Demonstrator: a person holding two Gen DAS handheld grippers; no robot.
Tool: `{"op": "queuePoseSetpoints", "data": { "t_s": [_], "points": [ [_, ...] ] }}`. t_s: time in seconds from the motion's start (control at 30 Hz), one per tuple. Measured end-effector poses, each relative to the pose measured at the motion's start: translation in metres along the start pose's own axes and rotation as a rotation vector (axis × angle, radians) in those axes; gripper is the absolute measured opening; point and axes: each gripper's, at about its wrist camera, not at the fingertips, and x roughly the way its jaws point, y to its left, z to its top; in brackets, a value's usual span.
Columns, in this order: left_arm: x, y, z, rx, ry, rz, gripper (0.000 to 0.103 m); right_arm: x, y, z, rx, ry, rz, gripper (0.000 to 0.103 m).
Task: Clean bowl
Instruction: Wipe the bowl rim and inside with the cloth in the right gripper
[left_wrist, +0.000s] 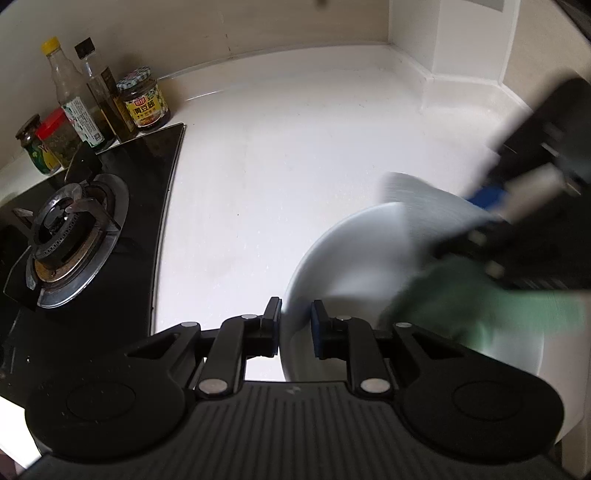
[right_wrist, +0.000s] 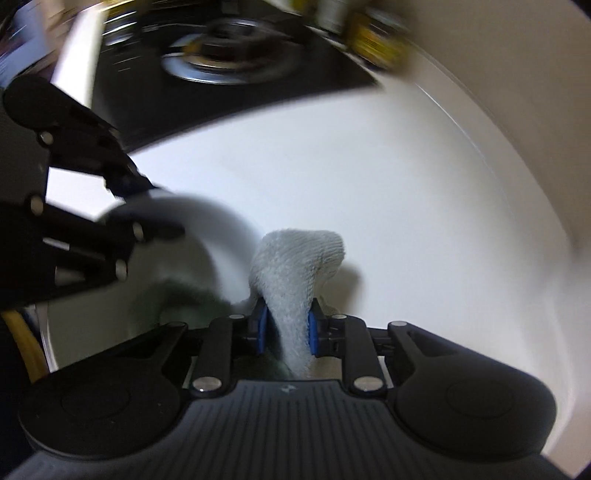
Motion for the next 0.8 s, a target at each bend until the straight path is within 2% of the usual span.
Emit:
{"op": "queuePoseSetpoints", "data": {
  "t_s": [0.2,0.27,0.37,0.4,0.5,0.53,0.6,0.7,0.8],
  "points": [
    [0.001,-0.002,0.003,-0.022,0.002,-0.015,0.027,-0.028,0.004,-0.05,0.364,-0.002,-0.027,0.018],
    [0.001,-0.004,0.003,-0.018,0.0,-0.012,0.028,-0.035,0.01,-0.058,0.44,-0.003,-0.037,0.019],
    [0.001,-0.004,0.003,-0.014,0.021,-0.007,0.026,-0.04,0.023,-0.063,0.476,0.005,-0.059,0.021],
    [0.0,-0.002,0.004,-0.022,0.038,-0.014,0.023,-0.041,0.027,-0.065,0.485,0.007,-0.066,0.021],
    [-0.005,0.02,0.0,-0.116,0.137,-0.1,0.01,-0.038,0.022,-0.066,0.503,0.0,-0.053,0.018],
    [-0.008,0.029,-0.005,-0.159,0.176,-0.136,0.01,-0.036,0.02,-0.065,0.512,-0.002,-0.055,0.017],
    [-0.01,0.033,-0.012,-0.181,0.198,-0.153,0.01,-0.033,0.021,-0.061,0.515,-0.007,-0.068,0.015],
    [-0.009,0.024,-0.018,-0.121,0.177,-0.117,0.009,-0.024,0.026,-0.051,0.493,-0.003,-0.088,0.015],
    [-0.008,0.015,-0.016,-0.024,0.143,-0.101,0.01,-0.018,0.028,-0.041,0.385,0.013,-0.104,0.016]
  ]
}}
